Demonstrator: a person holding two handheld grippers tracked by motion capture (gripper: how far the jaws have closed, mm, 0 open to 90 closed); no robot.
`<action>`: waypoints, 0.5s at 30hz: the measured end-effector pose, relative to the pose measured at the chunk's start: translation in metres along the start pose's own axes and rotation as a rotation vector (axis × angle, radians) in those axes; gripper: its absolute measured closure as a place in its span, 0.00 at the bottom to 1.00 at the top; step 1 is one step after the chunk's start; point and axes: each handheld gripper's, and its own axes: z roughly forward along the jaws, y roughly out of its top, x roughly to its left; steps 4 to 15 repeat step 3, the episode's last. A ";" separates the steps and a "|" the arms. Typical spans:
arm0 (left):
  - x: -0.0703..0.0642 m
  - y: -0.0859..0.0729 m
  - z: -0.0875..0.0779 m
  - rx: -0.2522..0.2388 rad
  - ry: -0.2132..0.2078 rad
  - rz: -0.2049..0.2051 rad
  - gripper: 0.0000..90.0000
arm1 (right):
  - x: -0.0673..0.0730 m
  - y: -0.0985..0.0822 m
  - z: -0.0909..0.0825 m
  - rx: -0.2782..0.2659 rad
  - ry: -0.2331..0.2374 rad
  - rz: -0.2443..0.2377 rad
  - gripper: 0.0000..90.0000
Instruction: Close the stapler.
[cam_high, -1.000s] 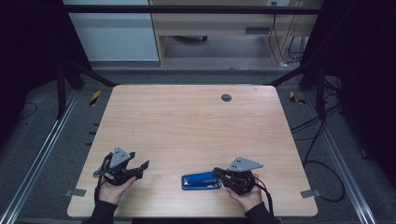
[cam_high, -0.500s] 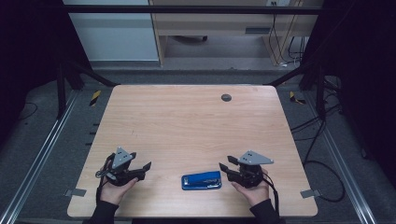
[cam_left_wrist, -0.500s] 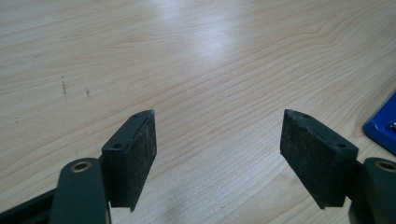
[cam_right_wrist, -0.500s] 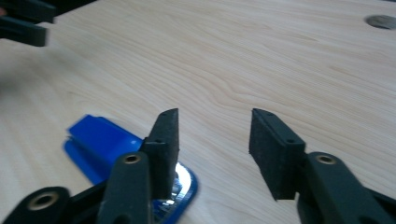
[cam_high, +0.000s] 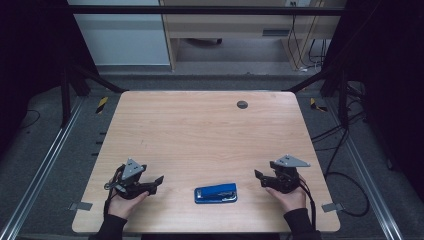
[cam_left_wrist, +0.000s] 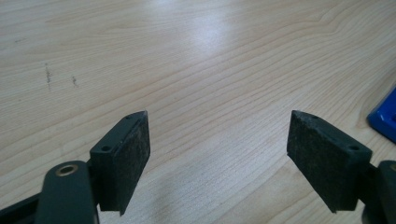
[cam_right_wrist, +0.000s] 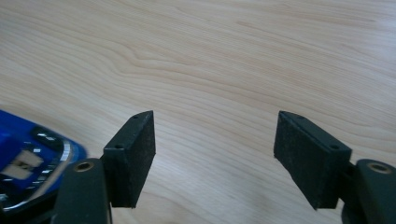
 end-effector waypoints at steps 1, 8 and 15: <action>0.000 0.000 0.000 0.006 0.001 0.006 0.24 | -0.004 -0.001 0.001 0.004 -0.008 -0.004 0.32; 0.000 -0.001 0.002 0.005 0.005 0.006 0.23 | -0.009 -0.002 0.001 0.007 -0.031 0.001 0.31; 0.000 -0.001 0.002 0.005 0.005 0.006 0.23 | -0.009 -0.002 0.001 0.007 -0.031 0.001 0.31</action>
